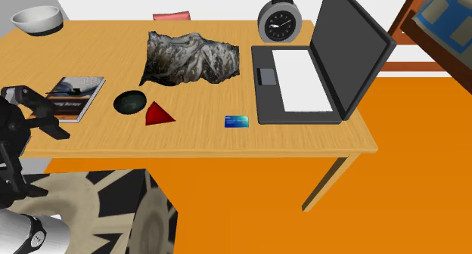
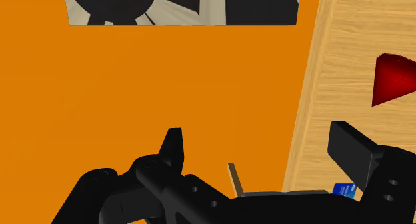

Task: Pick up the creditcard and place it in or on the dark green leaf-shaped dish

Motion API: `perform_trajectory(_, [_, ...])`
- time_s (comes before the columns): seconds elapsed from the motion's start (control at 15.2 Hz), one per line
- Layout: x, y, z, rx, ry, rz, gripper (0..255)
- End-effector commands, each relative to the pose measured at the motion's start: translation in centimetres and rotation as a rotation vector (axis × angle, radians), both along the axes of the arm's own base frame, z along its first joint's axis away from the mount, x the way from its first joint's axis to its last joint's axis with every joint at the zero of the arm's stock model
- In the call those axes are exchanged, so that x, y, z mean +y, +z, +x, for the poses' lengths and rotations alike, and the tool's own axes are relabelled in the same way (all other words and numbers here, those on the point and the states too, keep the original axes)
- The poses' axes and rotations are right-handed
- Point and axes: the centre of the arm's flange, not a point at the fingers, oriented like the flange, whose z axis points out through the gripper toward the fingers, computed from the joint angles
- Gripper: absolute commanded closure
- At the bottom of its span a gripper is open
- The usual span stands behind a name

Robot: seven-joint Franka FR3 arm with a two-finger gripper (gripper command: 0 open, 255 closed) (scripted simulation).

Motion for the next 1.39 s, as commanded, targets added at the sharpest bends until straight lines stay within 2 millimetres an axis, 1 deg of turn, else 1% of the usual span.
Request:
perform_trajectory(0.0, [0.0, 0.0, 0.0, 0.000, 0.000, 0.000, 0])
perform_trajectory(0.66, [9.0, -5.8, 7.9, -0.028, -0.033, -0.035, 0])
perform_trajectory(1.32, [17.5, -11.6, 16.3, -0.057, -0.066, -0.071, 0])
